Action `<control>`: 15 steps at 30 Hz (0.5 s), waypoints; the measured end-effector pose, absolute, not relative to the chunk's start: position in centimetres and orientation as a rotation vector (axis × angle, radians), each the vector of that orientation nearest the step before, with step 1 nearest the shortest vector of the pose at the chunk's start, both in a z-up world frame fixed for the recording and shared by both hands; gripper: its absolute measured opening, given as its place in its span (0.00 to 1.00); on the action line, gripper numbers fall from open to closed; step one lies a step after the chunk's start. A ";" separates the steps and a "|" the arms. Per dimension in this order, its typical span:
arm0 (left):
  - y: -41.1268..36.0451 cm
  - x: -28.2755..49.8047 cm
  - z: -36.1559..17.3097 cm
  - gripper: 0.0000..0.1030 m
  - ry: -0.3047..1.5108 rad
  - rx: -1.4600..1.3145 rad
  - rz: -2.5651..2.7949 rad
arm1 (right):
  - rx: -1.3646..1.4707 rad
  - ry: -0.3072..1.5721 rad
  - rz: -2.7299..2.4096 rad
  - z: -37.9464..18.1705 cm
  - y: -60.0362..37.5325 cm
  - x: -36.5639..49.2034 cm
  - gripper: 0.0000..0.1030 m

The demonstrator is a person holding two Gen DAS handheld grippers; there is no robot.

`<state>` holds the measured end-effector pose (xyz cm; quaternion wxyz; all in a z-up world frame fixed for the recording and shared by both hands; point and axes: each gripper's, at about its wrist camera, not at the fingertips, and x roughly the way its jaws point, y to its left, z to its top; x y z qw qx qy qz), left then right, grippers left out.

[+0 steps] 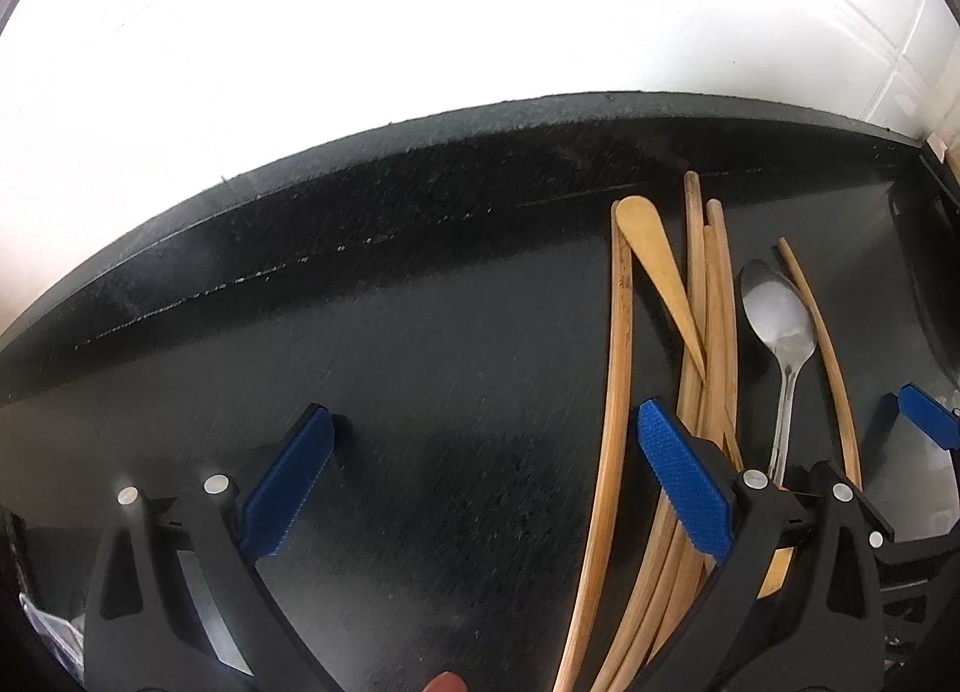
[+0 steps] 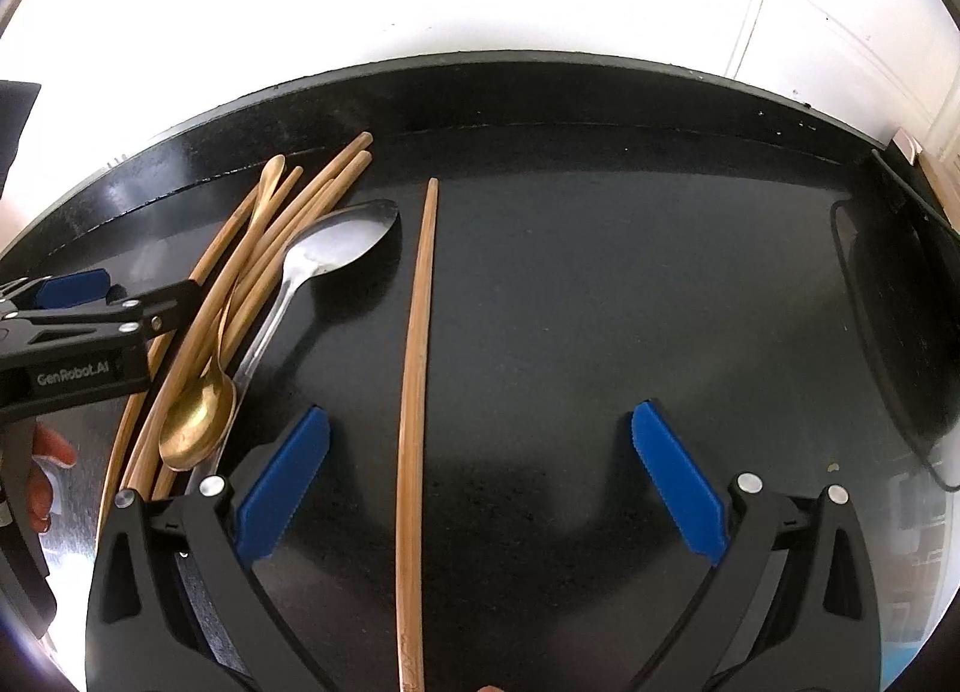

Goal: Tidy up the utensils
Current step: 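Close the right gripper on a chopstick while the left gripper grasps another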

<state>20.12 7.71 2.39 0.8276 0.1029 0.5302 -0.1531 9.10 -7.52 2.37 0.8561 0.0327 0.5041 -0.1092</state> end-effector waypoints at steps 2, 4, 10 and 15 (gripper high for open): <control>7.4 20.1 2.4 0.95 1.105 0.221 -0.335 | 0.069 1.051 -0.232 2.3 -7.6 9.1 0.95; 7.1 20.1 2.6 0.95 1.090 0.224 -0.345 | 0.068 1.043 -0.230 2.2 -7.5 9.0 0.95; 6.5 19.0 4.4 0.05 1.039 0.244 -0.406 | 0.077 1.037 -0.157 3.4 -7.8 8.5 0.07; 7.5 17.2 9.3 0.05 1.022 0.168 -0.428 | 0.202 1.008 -0.176 6.8 -10.2 6.1 0.07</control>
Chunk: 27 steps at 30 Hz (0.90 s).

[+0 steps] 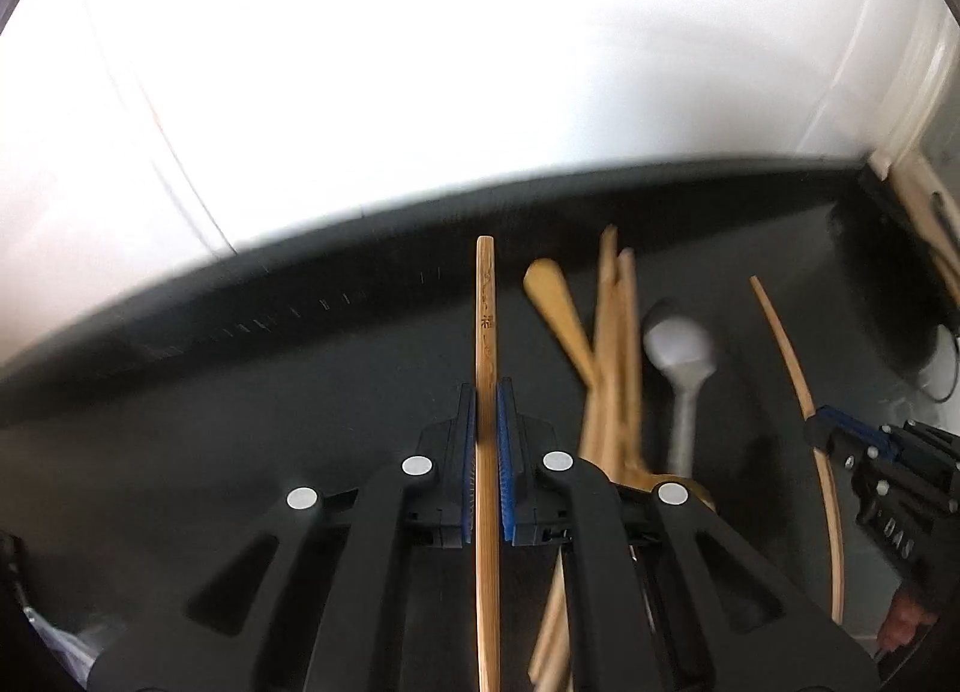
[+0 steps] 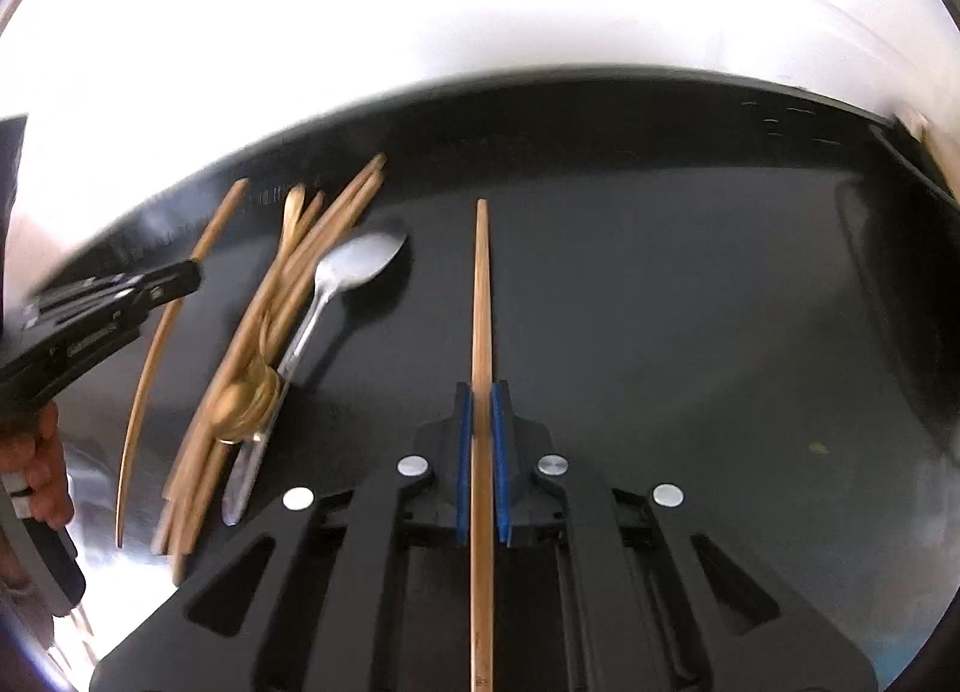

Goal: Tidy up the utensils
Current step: 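Close the right gripper on a chopstick while the left gripper grasps another, then carry both held chopsticks over the clear plastic bin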

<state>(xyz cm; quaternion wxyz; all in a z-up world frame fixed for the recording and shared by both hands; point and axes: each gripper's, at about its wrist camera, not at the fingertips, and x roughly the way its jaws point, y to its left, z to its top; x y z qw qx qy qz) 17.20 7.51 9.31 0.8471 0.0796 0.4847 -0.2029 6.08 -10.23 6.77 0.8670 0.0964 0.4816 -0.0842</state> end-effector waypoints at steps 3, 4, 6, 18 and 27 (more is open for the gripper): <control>8.0 15.3 14.0 0.05 0.951 0.152 -0.440 | 0.222 0.900 -0.170 11.6 -10.4 4.7 0.07; 8.1 14.5 15.5 0.05 0.926 0.151 -0.443 | 0.229 0.852 -0.158 13.7 -10.1 4.1 0.07; 8.6 12.6 19.0 0.05 0.867 0.139 -0.453 | 0.236 0.783 -0.122 17.0 -9.0 3.1 0.07; 19.7 3.0 22.1 0.05 0.837 0.061 -0.343 | 0.184 0.887 0.145 17.3 3.8 -2.2 0.07; 34.7 -0.8 22.3 0.05 0.836 -0.030 -0.121 | 0.042 0.925 0.397 17.1 20.2 -1.9 0.07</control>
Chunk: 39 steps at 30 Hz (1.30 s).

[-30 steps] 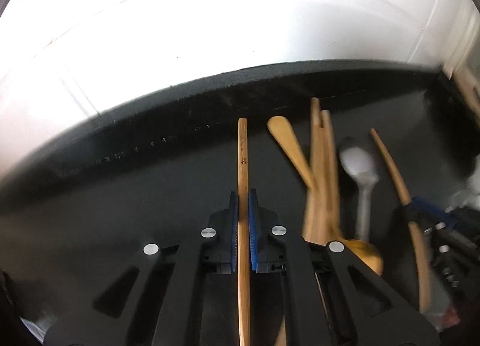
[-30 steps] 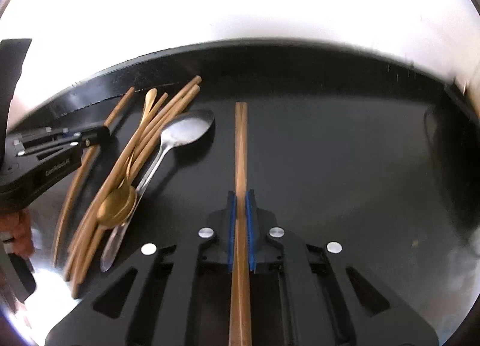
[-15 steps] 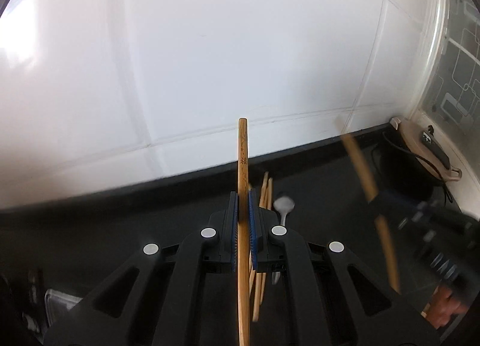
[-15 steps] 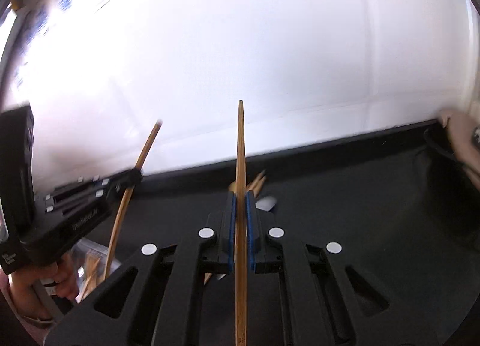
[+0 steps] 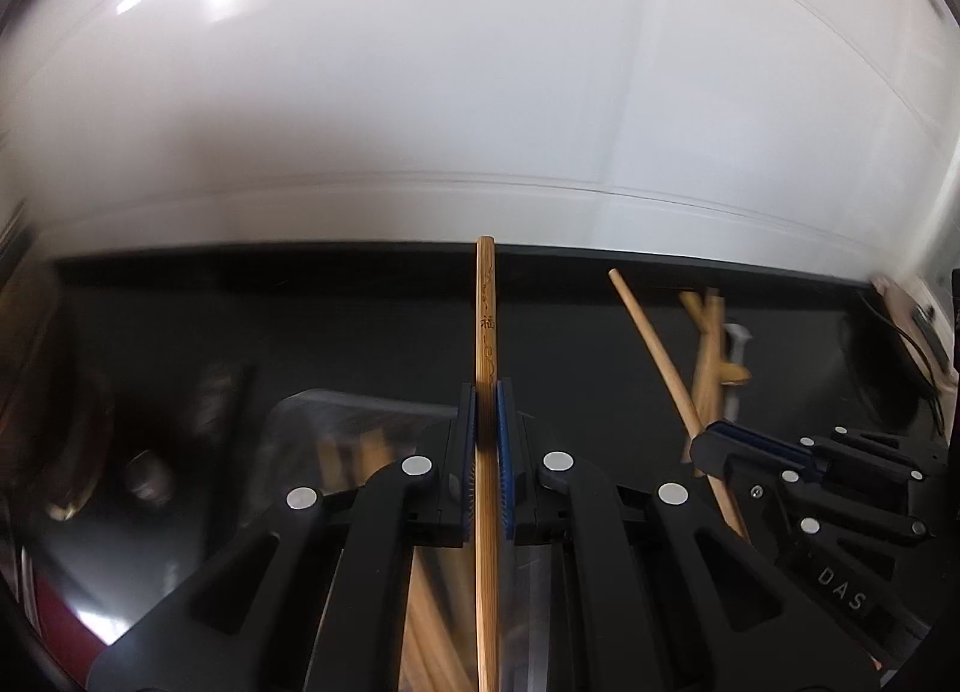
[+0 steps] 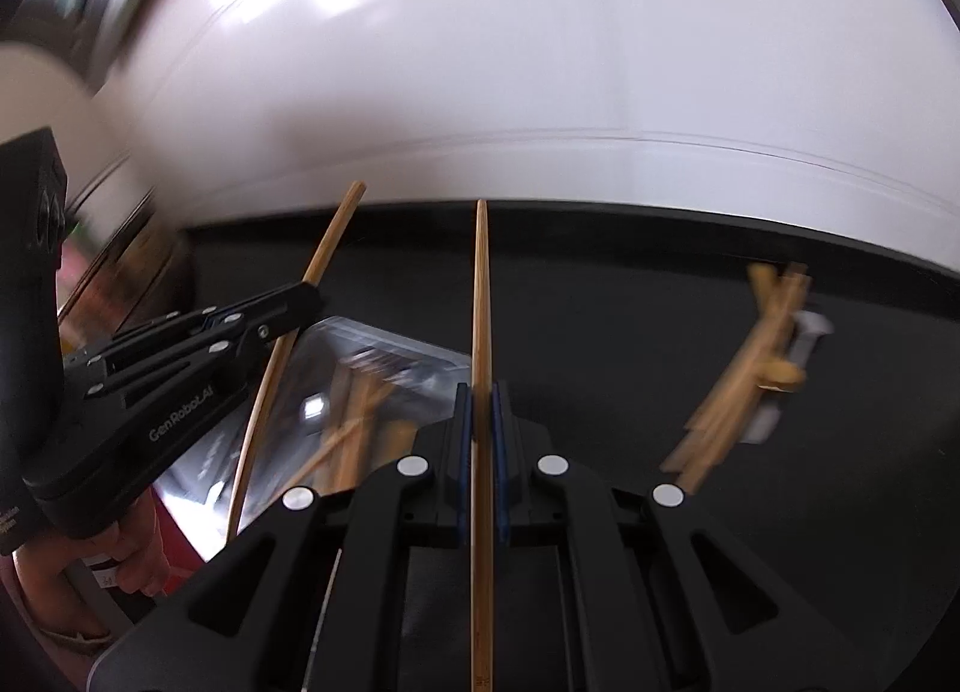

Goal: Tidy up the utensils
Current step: 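Carry both held chopsticks over the clear plastic bin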

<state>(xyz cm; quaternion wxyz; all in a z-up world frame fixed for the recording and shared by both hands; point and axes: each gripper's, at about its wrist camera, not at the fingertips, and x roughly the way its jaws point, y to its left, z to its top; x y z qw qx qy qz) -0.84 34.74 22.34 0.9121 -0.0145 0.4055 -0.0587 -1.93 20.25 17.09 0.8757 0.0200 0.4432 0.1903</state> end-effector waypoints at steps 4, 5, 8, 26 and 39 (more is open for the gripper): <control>40.4 -2.6 22.0 0.05 0.842 -0.069 -0.045 | -0.007 0.983 0.482 15.9 26.3 -2.6 0.07; 41.7 -2.8 21.9 0.05 0.842 -0.077 -0.027 | -0.020 0.989 0.493 15.8 27.7 -2.7 0.07; 45.1 -4.0 21.6 0.05 0.833 -0.097 0.005 | -0.056 1.003 0.522 15.4 31.5 -3.1 0.07; 58.0 -6.5 20.7 0.05 0.819 -0.179 0.111 | -0.185 1.018 0.636 13.9 45.1 -4.7 0.07; 60.6 -8.6 20.4 0.05 0.820 -0.218 0.172 | -0.240 1.024 0.672 13.4 47.8 -5.7 0.07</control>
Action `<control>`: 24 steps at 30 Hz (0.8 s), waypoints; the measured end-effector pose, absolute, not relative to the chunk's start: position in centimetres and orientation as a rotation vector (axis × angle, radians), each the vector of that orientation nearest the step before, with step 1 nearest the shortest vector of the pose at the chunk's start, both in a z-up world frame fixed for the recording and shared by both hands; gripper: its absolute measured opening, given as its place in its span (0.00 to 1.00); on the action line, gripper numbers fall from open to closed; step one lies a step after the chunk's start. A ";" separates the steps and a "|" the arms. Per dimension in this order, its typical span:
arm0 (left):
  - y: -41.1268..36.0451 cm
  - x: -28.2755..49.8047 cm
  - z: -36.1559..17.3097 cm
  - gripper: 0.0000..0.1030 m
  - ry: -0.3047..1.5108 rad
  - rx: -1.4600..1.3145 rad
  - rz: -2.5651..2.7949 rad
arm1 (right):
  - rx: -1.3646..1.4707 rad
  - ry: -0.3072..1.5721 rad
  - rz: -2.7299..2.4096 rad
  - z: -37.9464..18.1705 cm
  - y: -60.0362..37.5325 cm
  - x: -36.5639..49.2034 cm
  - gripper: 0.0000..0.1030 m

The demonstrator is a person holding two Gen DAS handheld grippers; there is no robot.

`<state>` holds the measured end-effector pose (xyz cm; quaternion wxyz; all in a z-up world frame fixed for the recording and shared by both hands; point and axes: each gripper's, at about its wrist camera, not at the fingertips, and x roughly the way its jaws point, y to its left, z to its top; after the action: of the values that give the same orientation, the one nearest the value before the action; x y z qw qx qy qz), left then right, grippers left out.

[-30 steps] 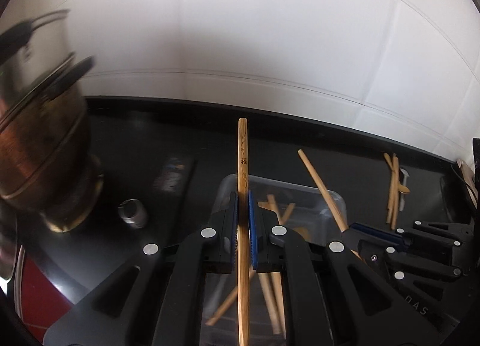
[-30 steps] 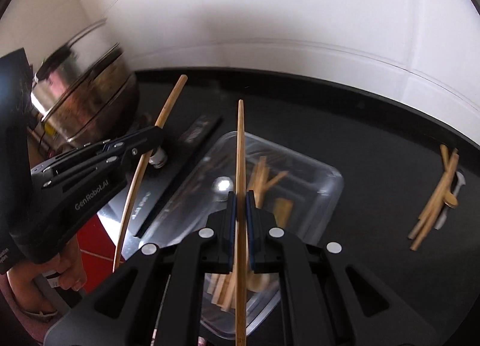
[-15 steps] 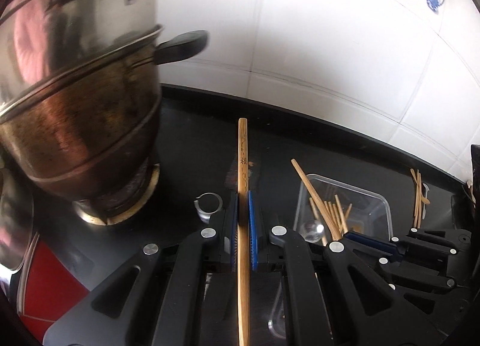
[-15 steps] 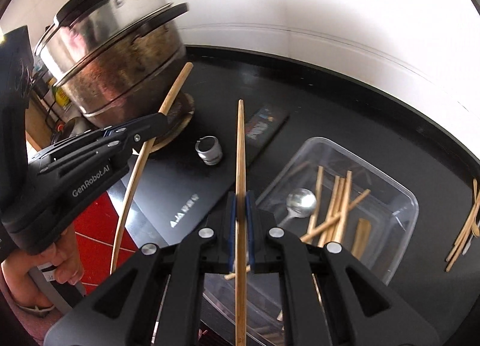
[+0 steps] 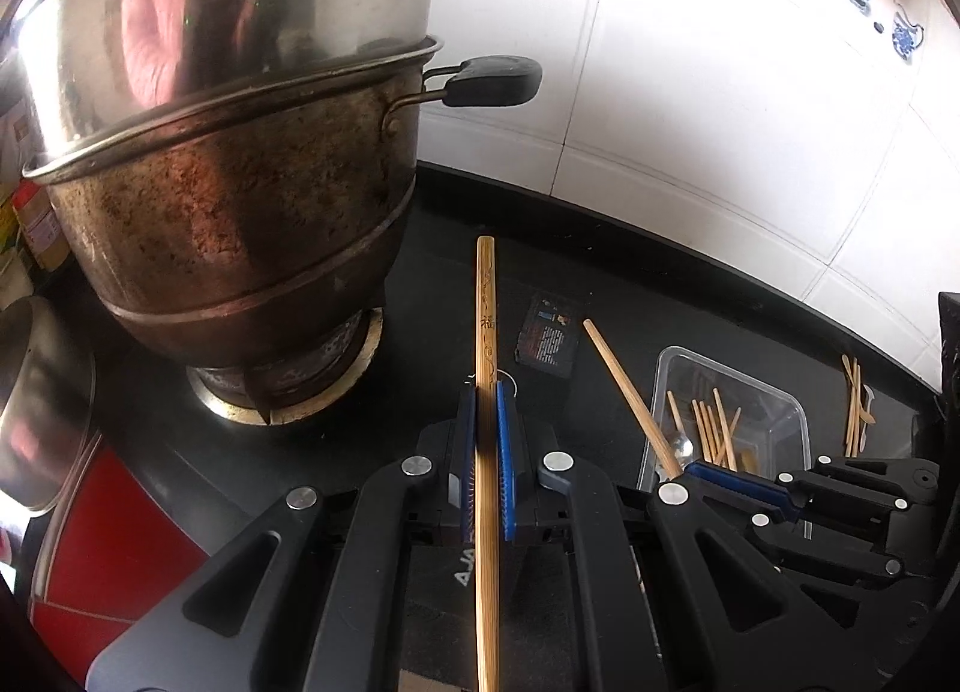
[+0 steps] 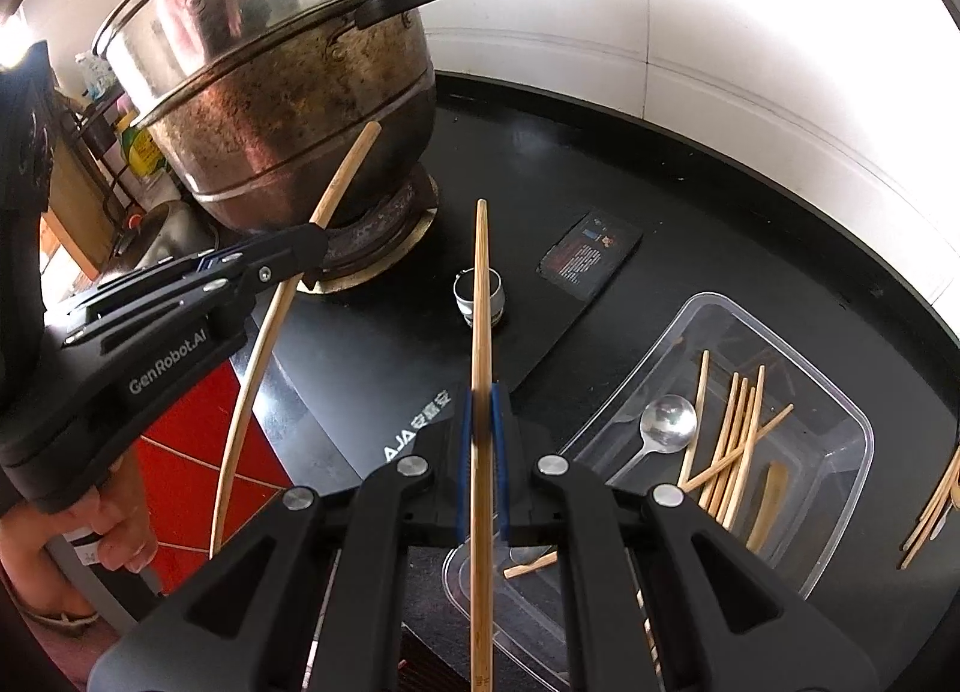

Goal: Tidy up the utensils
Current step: 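Carry both held chopsticks over the clear plastic bin, then open both grippers to release the chopsticks into the bin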

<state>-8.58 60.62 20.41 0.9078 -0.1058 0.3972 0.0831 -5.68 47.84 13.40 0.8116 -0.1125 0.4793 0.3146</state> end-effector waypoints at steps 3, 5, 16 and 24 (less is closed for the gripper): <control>60.6 -8.7 20.0 0.05 0.823 -0.219 0.169 | -0.240 1.023 0.663 13.3 47.7 -5.8 0.07; 60.3 -8.7 19.9 0.05 0.825 -0.221 0.164 | -0.239 1.019 0.650 13.4 47.3 -5.8 0.07; 54.7 -5.0 19.5 0.05 0.868 -0.178 -0.051 | -0.079 0.994 0.344 13.7 38.1 -4.2 0.07; 49.6 -2.6 17.7 0.05 0.946 -0.147 -0.234 | 0.035 1.004 0.201 13.2 32.9 -4.5 0.07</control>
<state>-2.62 49.63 17.73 0.8810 -0.0704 0.4541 -0.1122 -4.52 32.86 13.19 0.8716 0.0166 0.4804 0.0962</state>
